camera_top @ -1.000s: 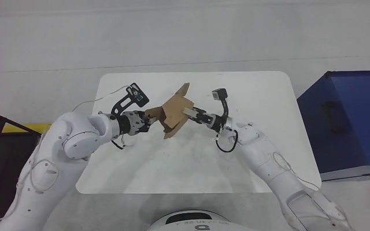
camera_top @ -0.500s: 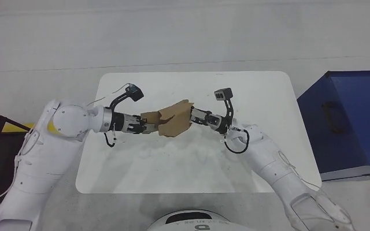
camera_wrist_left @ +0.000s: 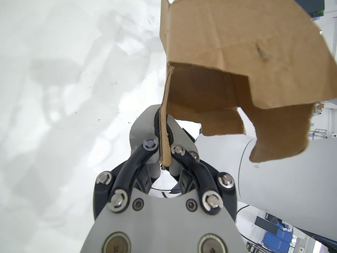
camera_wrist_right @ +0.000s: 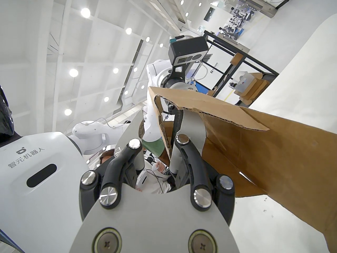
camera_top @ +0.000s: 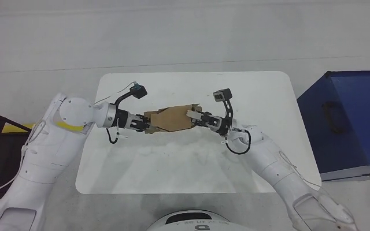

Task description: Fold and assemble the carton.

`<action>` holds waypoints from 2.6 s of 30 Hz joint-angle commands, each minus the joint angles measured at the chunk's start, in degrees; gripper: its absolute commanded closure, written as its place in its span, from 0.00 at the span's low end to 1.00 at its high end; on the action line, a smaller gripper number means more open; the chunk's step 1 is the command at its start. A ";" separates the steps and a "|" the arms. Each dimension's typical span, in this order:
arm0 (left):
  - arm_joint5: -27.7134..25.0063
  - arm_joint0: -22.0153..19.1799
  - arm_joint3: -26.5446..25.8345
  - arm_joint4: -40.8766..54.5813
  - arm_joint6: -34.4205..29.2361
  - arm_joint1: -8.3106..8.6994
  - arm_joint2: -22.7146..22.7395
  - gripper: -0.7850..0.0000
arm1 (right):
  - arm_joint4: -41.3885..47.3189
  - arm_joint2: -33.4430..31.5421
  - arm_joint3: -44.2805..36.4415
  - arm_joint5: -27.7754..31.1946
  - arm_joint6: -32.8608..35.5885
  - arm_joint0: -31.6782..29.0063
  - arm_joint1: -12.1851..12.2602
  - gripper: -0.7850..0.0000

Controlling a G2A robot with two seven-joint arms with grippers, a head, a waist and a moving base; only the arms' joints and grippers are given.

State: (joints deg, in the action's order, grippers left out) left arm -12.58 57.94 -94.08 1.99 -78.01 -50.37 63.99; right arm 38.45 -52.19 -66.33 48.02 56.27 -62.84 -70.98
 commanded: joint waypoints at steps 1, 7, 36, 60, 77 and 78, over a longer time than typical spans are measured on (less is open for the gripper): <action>0.17 -0.44 0.44 0.30 -0.17 -0.05 -0.30 1.00 | -0.91 0.62 0.42 -0.18 0.18 0.40 0.08 0.65; 0.36 -1.33 1.04 0.16 -0.66 -0.11 -1.16 0.86 | -2.04 2.14 1.33 0.22 -0.22 1.37 0.21 0.95; -1.24 -0.58 3.04 -4.81 24.19 -2.82 -8.08 0.00 | 19.72 1.80 7.56 -2.32 2.31 3.98 -3.56 1.00; -6.26 12.90 0.23 6.52 24.41 0.75 12.32 0.00 | 35.88 -2.82 4.81 -22.45 15.57 1.05 -3.83 1.00; -1.40 12.19 -6.35 8.80 24.82 -0.01 9.05 0.00 | 43.34 -0.85 20.62 -39.55 29.37 9.11 -7.43 1.00; -0.86 11.73 -6.56 8.21 25.31 -0.16 8.33 0.00 | 43.34 -0.82 20.71 -39.27 29.28 9.15 -7.63 1.00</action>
State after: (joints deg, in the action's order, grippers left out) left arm -13.98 70.09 -100.43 10.79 -53.24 -50.40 73.09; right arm 81.81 -53.05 -45.65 8.43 85.70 -53.71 -78.43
